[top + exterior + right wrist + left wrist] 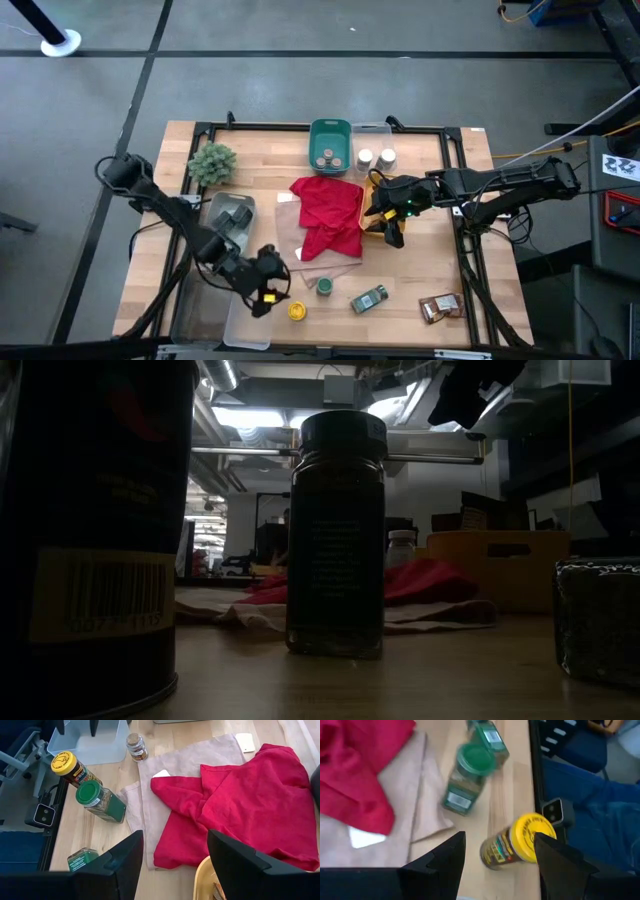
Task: Sort spices by type
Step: Put the yellow seasoning bottle into the black bin
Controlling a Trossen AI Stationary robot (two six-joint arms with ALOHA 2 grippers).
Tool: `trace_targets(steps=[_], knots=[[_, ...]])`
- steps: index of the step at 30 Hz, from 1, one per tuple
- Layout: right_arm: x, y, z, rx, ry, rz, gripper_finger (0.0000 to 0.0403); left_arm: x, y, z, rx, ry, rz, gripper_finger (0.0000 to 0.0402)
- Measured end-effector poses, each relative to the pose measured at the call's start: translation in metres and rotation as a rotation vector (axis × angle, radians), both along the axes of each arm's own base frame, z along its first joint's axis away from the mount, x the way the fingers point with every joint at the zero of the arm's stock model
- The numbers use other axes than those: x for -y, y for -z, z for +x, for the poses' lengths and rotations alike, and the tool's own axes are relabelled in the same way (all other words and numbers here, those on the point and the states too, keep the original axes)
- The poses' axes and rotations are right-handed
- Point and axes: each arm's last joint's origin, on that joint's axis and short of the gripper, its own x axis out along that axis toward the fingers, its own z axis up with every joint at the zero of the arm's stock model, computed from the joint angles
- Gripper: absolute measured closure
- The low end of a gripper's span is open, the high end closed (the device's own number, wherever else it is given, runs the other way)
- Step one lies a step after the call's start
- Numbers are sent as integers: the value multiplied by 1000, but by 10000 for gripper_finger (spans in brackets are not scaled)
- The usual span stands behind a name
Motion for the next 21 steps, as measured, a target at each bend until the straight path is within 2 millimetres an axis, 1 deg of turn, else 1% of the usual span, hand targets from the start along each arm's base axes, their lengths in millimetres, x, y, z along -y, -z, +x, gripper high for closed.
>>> trace_targets(steps=[4, 10, 14, 21], knots=[[0, 0, 0, 0, 0, 0, 182, 13, 7, -3, -1, 32, -9, 182], [0, 0, 0, 0, 0, 0, 182, 31, 17, 0, 33, 73, -21, 182], [0, 0, 0, 1, 0, 0, 182, 35, 27, 0, -3, 83, 9, 182], [0, 0, 0, 1, -1, 0, 182, 37, 29, -1, -11, 84, 14, 182]])
